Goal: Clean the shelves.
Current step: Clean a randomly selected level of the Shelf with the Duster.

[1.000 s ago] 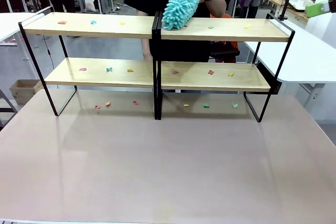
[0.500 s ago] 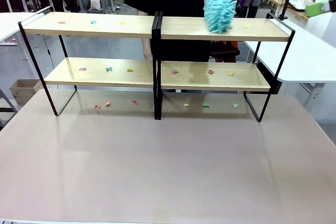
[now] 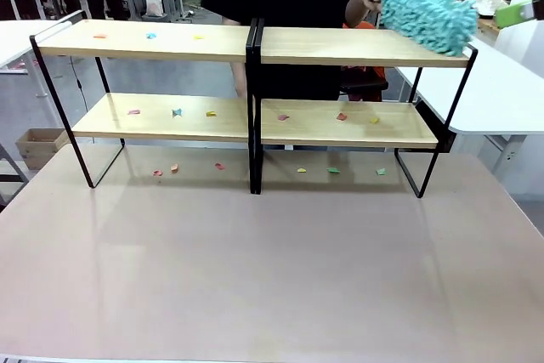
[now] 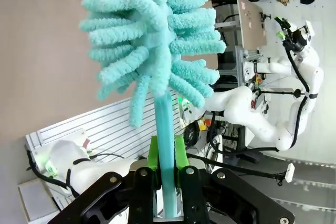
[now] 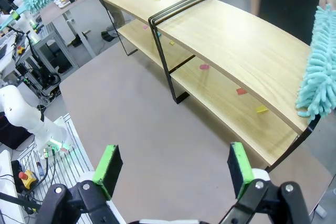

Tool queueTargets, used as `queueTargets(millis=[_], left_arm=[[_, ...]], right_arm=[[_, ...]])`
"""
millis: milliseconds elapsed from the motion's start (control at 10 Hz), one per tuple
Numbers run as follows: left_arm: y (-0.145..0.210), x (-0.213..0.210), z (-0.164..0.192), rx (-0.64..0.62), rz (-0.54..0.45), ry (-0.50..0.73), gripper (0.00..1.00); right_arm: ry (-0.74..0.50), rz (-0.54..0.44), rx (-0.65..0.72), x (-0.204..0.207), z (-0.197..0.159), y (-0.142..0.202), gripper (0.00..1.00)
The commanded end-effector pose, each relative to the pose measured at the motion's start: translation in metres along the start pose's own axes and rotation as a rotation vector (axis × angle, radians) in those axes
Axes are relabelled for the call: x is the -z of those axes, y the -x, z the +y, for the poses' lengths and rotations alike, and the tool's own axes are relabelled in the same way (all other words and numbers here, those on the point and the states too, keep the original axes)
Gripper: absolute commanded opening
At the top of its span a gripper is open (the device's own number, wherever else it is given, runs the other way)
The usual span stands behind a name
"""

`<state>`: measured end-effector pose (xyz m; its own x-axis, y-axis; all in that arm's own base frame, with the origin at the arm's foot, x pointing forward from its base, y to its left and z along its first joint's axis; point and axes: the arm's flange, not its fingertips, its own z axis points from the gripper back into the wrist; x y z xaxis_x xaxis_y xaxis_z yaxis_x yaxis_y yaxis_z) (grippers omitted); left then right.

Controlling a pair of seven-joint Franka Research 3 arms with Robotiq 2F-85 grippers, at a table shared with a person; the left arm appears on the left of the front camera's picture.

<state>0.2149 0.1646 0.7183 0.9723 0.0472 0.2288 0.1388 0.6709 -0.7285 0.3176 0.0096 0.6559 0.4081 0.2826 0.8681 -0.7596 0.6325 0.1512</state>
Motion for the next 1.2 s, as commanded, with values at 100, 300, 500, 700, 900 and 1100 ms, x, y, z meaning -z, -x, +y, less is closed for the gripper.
queueTargets(millis=[100, 300, 500, 700, 900, 1100], left_arm=[[0.0002, 0.0009, -0.0025, 0.030, 0.008, -0.009, 0.13], [0.0002, 0.0009, -0.0025, 0.030, 0.008, -0.009, 0.13], [0.0002, 0.0009, -0.0025, 0.030, 0.008, -0.009, 0.13], [0.0002, 0.0009, -0.0025, 0.030, 0.008, -0.009, 0.13], [0.0002, 0.0009, -0.0025, 0.030, 0.008, -0.009, 0.13], [0.0002, 0.0009, -0.0025, 0.030, 0.008, -0.009, 0.13]], right_arm=[[-0.004, -0.006, -0.001, 0.0003, 0.0006, -0.0010, 1.00], [-0.004, -0.006, -0.001, 0.0003, 0.0006, -0.0010, 1.00], [-0.004, -0.006, -0.001, 0.0003, 0.0006, -0.0010, 1.00], [-0.004, -0.006, -0.001, 0.0003, 0.0006, -0.0010, 1.00], [-0.004, -0.006, -0.001, 0.0003, 0.0006, -0.0010, 1.00], [-0.004, -0.006, -0.001, 0.0003, 0.0006, -0.0010, 1.00]])
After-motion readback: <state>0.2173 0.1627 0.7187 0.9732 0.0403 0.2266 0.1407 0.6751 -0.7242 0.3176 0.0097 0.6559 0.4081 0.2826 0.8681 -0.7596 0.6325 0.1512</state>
